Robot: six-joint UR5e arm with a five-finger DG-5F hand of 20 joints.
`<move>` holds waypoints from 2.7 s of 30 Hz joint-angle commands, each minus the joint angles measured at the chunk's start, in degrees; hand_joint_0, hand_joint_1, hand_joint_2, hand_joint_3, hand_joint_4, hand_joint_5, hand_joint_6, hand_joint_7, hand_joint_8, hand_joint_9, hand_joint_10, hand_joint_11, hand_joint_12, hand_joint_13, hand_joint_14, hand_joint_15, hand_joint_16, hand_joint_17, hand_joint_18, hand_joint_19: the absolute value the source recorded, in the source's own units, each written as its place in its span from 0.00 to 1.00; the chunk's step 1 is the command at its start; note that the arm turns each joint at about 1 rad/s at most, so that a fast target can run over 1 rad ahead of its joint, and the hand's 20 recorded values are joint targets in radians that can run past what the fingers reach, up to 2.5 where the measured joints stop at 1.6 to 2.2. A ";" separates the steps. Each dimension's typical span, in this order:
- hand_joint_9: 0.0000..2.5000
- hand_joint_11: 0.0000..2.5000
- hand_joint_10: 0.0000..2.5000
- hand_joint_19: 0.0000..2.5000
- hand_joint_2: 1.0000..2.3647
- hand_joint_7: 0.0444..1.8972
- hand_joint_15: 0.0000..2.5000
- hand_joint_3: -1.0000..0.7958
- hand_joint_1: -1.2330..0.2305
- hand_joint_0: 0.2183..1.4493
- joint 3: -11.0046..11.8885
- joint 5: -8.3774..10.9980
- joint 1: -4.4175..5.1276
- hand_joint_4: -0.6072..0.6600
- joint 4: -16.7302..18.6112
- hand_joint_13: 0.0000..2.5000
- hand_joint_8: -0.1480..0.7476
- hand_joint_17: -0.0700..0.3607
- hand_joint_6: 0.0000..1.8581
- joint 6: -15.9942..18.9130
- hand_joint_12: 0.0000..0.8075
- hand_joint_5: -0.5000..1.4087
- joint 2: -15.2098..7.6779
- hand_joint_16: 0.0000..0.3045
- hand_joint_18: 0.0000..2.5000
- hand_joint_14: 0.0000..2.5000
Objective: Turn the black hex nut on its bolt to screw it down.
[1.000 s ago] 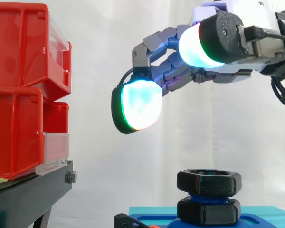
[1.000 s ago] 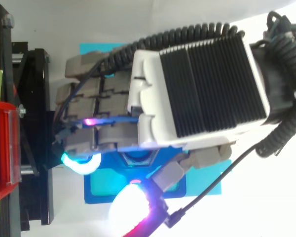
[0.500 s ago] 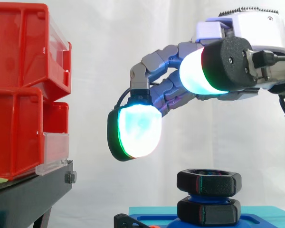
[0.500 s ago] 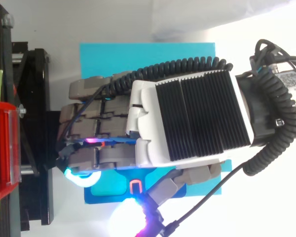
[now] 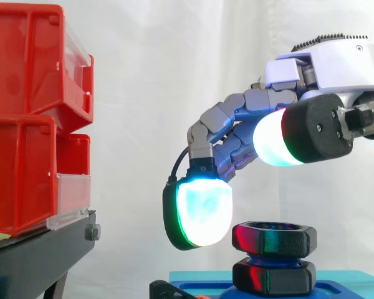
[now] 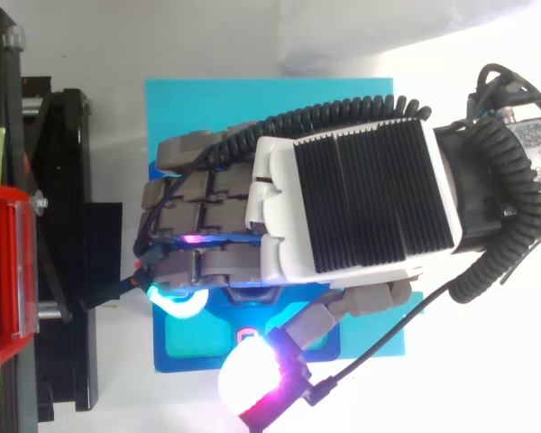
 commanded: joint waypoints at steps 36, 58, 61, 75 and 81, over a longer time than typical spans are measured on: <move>0.25 0.16 0.00 0.04 0.00 0.42 0.06 0.28 0.62 0.21 -0.02 -7.79 -5.75 0.73 -1.88 0.27 0.54 0.37 0.35 -0.90 0.43 0.16 0.06 0.13 0.21 0.00; 0.25 0.16 0.00 0.04 0.00 0.46 0.06 0.28 0.62 0.21 3.14 -8.67 -5.84 0.73 -0.83 0.27 0.54 0.37 0.32 -0.54 0.43 0.16 -0.03 0.13 0.21 0.00; 0.25 0.16 0.00 0.04 0.00 0.46 0.06 0.28 0.62 0.21 3.14 -7.70 -5.13 0.74 -0.56 0.27 0.54 0.37 0.32 -0.54 0.43 0.16 -0.03 0.13 0.21 0.00; 0.25 0.16 0.00 0.05 0.00 0.51 0.06 0.28 0.62 0.20 0.51 -3.66 -1.53 0.73 2.78 0.27 0.54 0.37 0.29 -0.37 0.43 0.17 -0.03 0.13 0.21 0.00; 0.25 0.17 0.00 0.05 0.00 0.52 0.06 0.28 0.62 0.20 -0.99 -2.69 -1.00 0.73 6.21 0.27 0.55 0.37 0.29 0.16 0.43 0.17 -0.03 0.13 0.21 0.00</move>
